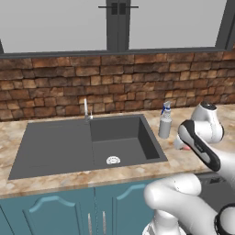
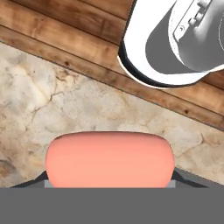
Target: Locate and retrieve the spray and bar soap from the cabinet. Place them next to the sink.
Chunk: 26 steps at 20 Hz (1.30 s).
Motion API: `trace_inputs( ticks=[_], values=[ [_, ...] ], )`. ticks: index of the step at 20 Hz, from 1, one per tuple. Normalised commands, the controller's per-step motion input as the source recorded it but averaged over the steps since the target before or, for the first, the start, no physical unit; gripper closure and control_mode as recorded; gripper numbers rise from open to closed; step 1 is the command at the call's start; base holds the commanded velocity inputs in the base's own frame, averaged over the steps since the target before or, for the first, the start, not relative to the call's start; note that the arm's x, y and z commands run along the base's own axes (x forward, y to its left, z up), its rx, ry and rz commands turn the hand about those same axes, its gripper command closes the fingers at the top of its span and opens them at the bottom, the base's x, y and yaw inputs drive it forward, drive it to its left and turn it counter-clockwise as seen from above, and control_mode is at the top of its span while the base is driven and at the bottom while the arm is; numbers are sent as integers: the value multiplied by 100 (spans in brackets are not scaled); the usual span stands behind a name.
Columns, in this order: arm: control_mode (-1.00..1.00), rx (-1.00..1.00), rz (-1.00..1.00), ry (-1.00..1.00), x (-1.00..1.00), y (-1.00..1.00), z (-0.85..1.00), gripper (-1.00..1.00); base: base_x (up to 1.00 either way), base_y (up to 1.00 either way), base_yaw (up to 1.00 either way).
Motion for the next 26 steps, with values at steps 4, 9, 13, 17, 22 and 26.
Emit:
trace_inputs(
  ticks=[4,9,13,17,22,26],
  values=[
    [-100,0,0,2,27,-6,-27,100,0,0,0],
    [-100,0,0,7,30,-2,-15,100,0,0,0],
    [-100,0,1,0,31,0,-19,100,0,0,0],
    [-100,0,1,2,26,0,-29,100,0,0,0],
    [-100,0,0,0,13,0,-34,100,0,0,0],
    [-100,0,0,0,6,-1,-22,100,0,0,0]
  ],
)
